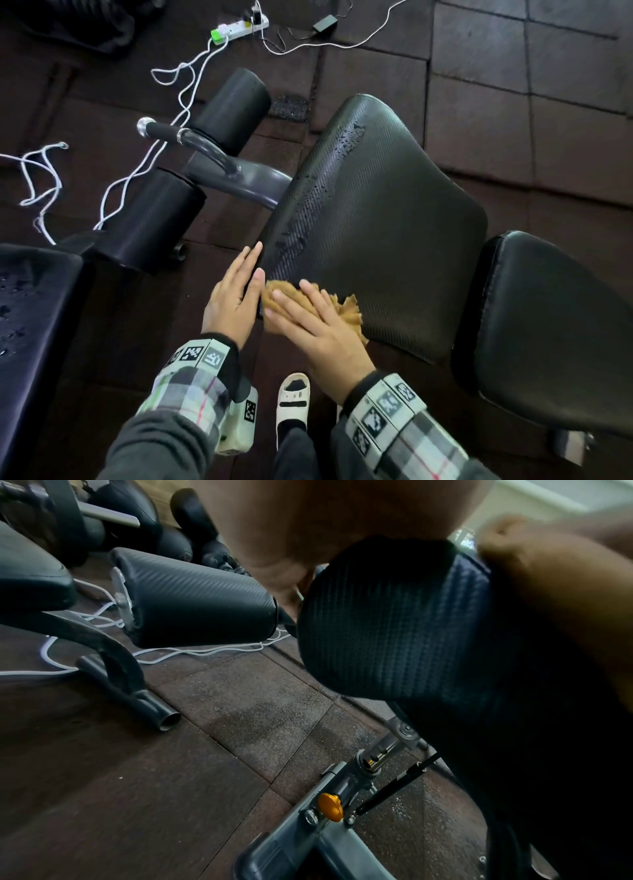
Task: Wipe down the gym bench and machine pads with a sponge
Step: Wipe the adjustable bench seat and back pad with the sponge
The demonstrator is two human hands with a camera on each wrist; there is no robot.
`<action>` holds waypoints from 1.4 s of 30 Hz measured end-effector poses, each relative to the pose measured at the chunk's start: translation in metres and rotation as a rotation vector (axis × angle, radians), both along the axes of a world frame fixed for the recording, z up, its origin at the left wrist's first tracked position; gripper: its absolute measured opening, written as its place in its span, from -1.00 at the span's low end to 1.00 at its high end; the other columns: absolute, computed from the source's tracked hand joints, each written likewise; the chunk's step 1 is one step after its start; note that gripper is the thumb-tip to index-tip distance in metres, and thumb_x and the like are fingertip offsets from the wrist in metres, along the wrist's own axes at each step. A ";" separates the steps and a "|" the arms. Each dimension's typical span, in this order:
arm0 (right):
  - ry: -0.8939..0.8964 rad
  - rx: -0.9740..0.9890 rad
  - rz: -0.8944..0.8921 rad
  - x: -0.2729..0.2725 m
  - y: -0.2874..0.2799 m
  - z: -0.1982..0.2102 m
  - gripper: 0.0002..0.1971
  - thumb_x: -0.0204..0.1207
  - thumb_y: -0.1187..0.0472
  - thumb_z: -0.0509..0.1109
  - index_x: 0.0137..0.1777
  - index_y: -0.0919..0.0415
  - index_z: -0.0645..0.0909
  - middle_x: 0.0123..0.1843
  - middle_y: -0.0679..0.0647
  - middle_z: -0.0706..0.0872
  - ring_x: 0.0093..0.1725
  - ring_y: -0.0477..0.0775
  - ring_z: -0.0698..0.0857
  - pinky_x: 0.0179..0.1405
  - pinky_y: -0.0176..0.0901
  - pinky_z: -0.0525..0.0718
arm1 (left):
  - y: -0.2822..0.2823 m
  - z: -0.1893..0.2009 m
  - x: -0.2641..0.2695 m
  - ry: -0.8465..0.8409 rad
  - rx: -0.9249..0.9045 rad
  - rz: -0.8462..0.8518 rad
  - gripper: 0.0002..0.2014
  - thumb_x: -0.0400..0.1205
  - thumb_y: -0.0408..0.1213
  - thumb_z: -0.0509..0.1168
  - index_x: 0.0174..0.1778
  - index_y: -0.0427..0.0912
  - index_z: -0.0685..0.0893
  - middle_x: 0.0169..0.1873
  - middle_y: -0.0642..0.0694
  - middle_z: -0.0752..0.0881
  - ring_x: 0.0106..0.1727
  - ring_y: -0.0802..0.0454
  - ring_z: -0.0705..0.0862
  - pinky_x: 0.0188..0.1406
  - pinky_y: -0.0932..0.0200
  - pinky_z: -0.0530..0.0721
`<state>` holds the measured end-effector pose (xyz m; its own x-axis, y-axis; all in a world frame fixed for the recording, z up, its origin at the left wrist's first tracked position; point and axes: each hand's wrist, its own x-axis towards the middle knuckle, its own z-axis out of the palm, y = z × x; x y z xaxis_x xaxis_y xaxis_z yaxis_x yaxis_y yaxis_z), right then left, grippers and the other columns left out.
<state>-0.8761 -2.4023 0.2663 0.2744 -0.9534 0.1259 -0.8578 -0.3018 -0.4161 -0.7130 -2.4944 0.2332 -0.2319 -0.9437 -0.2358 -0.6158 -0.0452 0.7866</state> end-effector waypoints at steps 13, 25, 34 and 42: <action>-0.068 0.048 -0.220 -0.051 -0.019 -0.006 -0.35 0.36 0.43 0.05 0.49 0.10 0.42 0.57 0.03 0.38 0.56 0.41 0.24 0.43 0.40 0.35 | 0.000 -0.003 0.000 0.016 -0.023 0.016 -0.49 0.59 0.32 -0.09 0.51 0.52 0.28 0.58 0.21 0.36 0.50 0.23 0.37 0.54 0.10 0.29; -0.003 0.085 -0.040 -0.051 0.035 -0.014 -0.21 0.28 0.40 0.12 0.55 -0.12 0.28 0.62 -0.13 0.25 0.63 0.19 0.15 0.45 0.27 0.31 | 0.002 0.002 -0.003 0.002 -0.003 0.033 -0.43 0.56 0.32 -0.11 0.53 0.43 0.32 0.58 0.23 0.37 0.49 0.19 0.40 0.44 0.24 0.25; -0.104 0.041 -0.204 -0.039 -0.033 -0.001 -0.30 0.31 0.55 0.28 0.47 0.10 0.44 0.56 0.02 0.38 0.56 0.38 0.25 0.43 0.41 0.35 | 0.002 0.003 -0.003 0.003 0.005 0.041 -0.45 0.57 0.32 -0.09 0.52 0.46 0.31 0.58 0.25 0.37 0.50 0.20 0.39 0.43 0.24 0.25; -0.130 0.087 -0.120 -0.046 -0.002 -0.006 -0.31 0.41 0.53 0.29 0.53 0.04 0.37 0.61 -0.03 0.29 0.63 0.23 0.15 0.50 0.27 0.31 | -0.003 0.019 -0.015 0.080 -0.021 0.134 -0.64 0.63 0.02 0.20 0.36 0.27 0.53 0.36 0.14 0.55 0.45 0.13 0.49 0.44 0.18 0.36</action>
